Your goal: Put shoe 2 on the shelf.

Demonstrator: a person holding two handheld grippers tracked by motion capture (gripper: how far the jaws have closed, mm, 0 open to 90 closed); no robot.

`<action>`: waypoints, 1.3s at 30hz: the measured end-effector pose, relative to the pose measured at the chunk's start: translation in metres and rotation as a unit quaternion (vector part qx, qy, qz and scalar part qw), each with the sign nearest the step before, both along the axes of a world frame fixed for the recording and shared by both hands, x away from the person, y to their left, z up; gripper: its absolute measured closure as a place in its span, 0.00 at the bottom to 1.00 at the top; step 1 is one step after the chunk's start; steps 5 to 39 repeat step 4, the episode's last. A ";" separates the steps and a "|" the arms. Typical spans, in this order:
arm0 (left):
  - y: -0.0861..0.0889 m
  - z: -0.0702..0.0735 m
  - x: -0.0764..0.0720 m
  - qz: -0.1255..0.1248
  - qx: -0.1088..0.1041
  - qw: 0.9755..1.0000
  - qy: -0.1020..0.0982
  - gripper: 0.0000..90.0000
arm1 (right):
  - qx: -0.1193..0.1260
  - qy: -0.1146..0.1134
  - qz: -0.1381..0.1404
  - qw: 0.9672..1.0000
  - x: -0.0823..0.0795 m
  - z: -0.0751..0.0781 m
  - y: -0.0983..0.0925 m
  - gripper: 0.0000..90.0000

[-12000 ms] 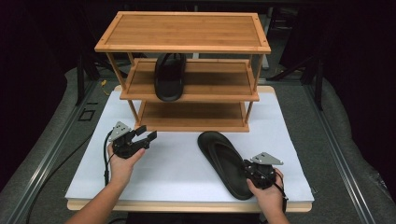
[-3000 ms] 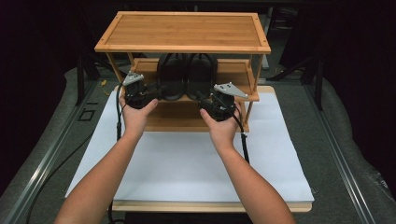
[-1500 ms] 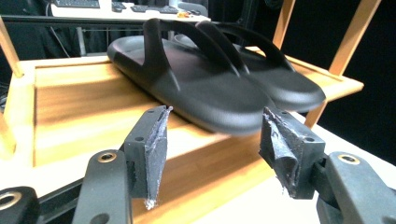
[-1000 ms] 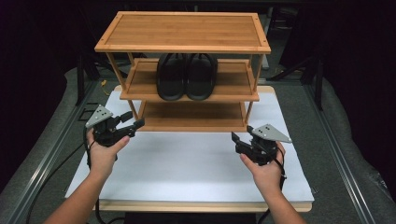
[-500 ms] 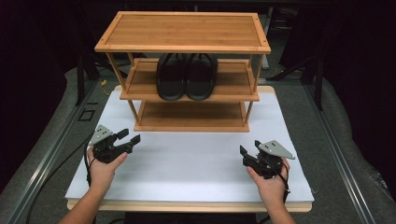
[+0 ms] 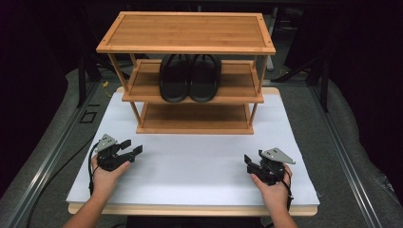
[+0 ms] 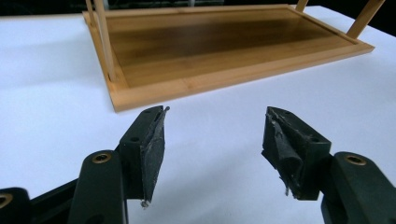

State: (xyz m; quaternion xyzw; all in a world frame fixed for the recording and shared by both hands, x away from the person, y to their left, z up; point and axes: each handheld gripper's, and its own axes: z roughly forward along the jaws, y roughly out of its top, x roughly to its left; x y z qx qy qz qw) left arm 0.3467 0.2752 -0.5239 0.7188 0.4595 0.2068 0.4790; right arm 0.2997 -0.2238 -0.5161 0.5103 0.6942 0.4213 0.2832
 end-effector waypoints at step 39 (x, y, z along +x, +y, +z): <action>0.000 -0.003 0.002 -0.001 0.003 1.000 0.005 0.43 | -0.006 0.011 0.000 1.000 0.002 -0.003 -0.001 0.44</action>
